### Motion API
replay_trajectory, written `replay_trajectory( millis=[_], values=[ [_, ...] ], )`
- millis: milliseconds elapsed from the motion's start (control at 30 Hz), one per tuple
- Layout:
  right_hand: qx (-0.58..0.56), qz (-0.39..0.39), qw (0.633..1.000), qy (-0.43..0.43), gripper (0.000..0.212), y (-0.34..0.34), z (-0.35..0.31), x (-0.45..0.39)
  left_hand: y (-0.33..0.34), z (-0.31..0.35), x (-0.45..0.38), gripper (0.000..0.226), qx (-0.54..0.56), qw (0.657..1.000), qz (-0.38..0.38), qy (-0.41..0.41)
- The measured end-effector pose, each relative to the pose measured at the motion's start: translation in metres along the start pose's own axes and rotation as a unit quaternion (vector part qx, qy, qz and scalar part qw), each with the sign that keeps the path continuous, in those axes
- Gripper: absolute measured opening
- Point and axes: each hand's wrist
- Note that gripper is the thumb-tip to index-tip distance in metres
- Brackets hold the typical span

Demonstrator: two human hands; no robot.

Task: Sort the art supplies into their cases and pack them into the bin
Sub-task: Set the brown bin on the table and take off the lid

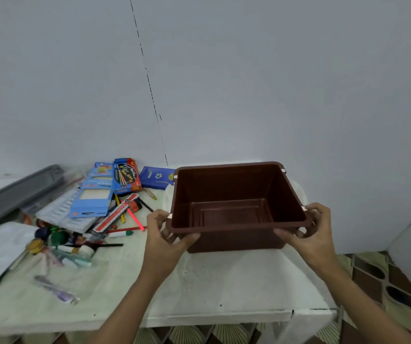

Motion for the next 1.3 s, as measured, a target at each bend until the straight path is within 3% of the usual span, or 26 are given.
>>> replay_trajectory(
  millis=[67, 200, 300, 433, 667, 767, 867, 1100, 1200, 1300],
  values=[
    [0.021, -0.023, 0.999, 0.012, 0.076, -0.003, 0.003, -0.01, 0.001, 0.003, -0.009, 0.07, -0.003, 1.0, -0.007, -0.022],
    [0.064, -0.027, 0.997, 0.042, 0.072, 0.001, 0.009, -0.039, 0.001, 0.016, -0.034, 0.101, -0.076, 0.993, -0.036, -0.079],
    [0.107, -0.027, 0.993, 0.051, 0.085, 0.01, 0.01, -0.057, 0.002, 0.019, -0.052, 0.09, -0.129, 0.989, -0.029, -0.061],
    [0.117, -0.058, 0.991, 0.032, 0.072, 0.014, 0.006, -0.079, 0.003, 0.021, -0.071, 0.077, -0.115, 0.991, -0.041, -0.062],
    [0.176, -0.068, 0.981, 0.042, 0.082, 0.018, 0.003, -0.101, 0.001, 0.02, -0.098, 0.086, -0.141, 0.987, -0.047, -0.06],
    [0.261, -0.023, 0.965, 0.012, 0.098, 0.02, -0.012, -0.102, -0.01, 0.021, -0.109, 0.106, -0.211, 0.972, -0.056, -0.09],
    [0.318, 0.001, 0.944, -0.083, 0.094, 0.037, -0.037, -0.101, -0.035, 0.03, -0.116, 0.111, -0.222, 0.971, -0.041, -0.085],
    [0.252, -0.137, 0.948, -0.141, 0.089, 0.19, -0.071, -0.11, -0.148, 0.055, -0.122, 0.063, -0.2, 0.978, 0.02, -0.045],
    [0.215, -0.214, 0.942, -0.143, 0.085, 0.29, -0.076, -0.108, -0.219, 0.058, -0.121, 0.06, -0.218, 0.972, 0.054, -0.074],
    [0.19, -0.296, 0.925, -0.142, 0.082, 0.392, -0.081, -0.104, -0.295, 0.06, -0.116, 0.073, -0.248, 0.956, 0.124, -0.099]
  ],
)
Point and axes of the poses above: each hand's wrist, its own x-axis away from the middle knuckle, its own y-axis out of the palm, z = x × y, and after that the axes turned 4 degrees about x, right-handed
